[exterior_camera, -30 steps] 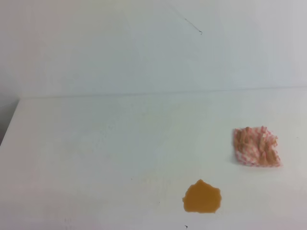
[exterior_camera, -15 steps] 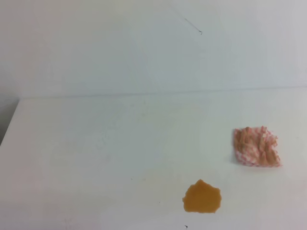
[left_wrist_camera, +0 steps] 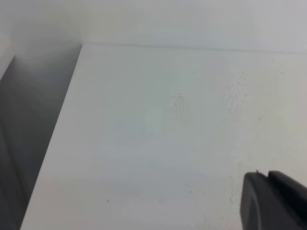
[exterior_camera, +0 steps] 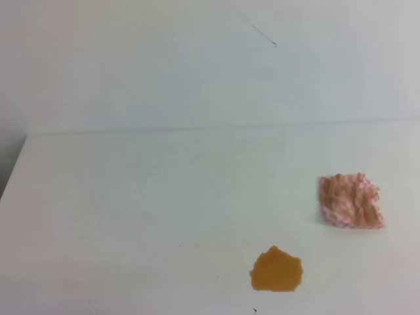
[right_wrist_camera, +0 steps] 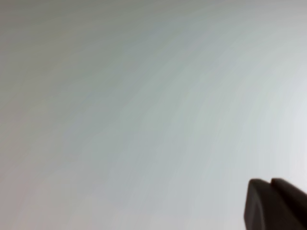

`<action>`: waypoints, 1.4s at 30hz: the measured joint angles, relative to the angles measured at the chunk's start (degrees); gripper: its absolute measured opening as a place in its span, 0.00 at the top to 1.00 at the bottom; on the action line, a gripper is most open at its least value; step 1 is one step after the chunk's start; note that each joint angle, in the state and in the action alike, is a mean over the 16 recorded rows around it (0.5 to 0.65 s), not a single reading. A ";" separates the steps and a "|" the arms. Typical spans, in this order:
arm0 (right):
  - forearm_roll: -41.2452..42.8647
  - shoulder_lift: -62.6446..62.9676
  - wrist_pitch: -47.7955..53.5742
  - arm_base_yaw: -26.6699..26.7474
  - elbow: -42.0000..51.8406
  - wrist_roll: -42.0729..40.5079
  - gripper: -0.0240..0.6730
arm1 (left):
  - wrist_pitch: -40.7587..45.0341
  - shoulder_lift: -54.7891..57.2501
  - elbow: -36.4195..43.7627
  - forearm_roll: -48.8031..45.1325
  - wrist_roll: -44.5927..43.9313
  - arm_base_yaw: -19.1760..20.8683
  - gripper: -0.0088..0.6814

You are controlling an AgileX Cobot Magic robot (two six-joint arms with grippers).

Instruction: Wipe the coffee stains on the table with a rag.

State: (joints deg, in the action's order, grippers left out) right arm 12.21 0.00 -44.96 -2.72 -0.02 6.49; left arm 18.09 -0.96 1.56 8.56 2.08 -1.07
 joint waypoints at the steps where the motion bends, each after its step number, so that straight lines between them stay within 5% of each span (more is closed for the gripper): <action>1: -0.02 0.00 -1.09 0.00 0.00 0.01 0.97 | -0.05 -0.10 0.16 0.00 0.00 0.00 0.99; 16: -1.35 0.00 -4.57 0.00 -1.90 0.02 0.97 | 0.00 0.00 0.00 0.00 0.05 0.00 0.99; 33: -1.44 -11.21 51.91 0.01 -27.89 -8.42 0.97 | 0.11 0.19 -0.31 0.00 0.04 -0.01 0.99; 42: -6.61 -32.09 68.49 0.16 -35.69 -13.42 0.97 | -0.16 -0.29 0.47 0.00 0.01 0.01 0.99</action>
State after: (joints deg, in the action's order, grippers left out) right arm 5.60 -32.09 23.52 -2.56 -35.71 -6.93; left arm 17.92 -1.25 2.03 8.57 2.09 -1.06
